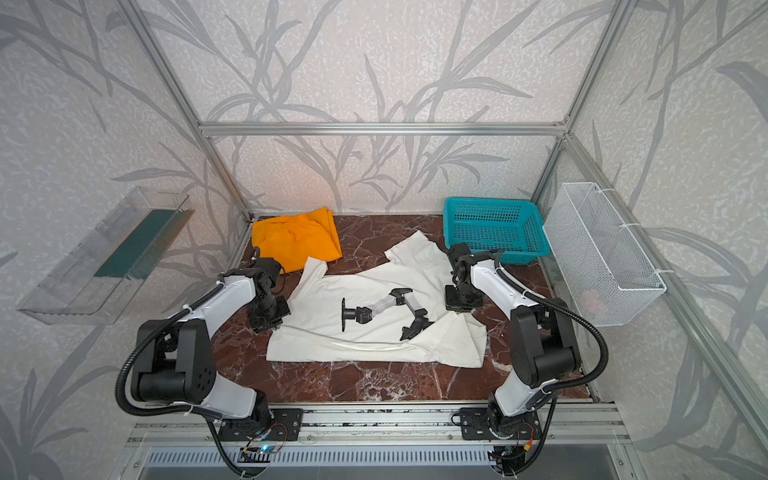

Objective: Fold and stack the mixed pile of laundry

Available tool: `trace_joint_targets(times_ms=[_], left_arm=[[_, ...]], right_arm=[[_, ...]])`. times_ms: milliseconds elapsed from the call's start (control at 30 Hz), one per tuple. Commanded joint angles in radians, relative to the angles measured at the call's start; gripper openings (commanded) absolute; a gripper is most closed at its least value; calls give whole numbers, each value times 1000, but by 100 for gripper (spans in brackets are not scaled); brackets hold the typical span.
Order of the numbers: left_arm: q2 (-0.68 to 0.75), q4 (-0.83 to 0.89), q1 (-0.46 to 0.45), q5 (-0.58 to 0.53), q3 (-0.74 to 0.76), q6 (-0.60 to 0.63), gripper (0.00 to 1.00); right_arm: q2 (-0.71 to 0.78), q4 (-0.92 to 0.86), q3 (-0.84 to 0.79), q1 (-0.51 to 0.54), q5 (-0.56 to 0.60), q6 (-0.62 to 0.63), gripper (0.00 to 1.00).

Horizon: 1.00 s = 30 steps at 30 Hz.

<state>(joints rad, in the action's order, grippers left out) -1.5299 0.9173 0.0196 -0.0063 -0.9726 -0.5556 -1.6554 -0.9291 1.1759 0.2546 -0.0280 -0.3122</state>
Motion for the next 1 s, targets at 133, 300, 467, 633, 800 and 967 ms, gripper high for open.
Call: trace_joint_targets(times_ms=[133, 300, 467, 633, 800, 967], left_arm=[[-23, -22, 26, 0, -45, 9, 0], [-21, -28, 28, 37, -47, 27, 22], [41, -8, 29, 4, -44, 13, 48], [120, 51, 30, -68, -8, -38, 51], [210, 44, 27, -102, 130, -115, 50], [254, 2, 22, -97, 194, -177, 48]], right_arm=[[-28, 18, 87, -12, 36, 19, 0], [-46, 16, 127, -12, 18, 31, 8], [-28, 9, 132, -12, 15, 44, 37], [76, -27, 74, -43, 72, 56, 51], [205, 25, -116, -126, 40, 16, 52], [242, 85, -259, -162, 38, -43, 50]])
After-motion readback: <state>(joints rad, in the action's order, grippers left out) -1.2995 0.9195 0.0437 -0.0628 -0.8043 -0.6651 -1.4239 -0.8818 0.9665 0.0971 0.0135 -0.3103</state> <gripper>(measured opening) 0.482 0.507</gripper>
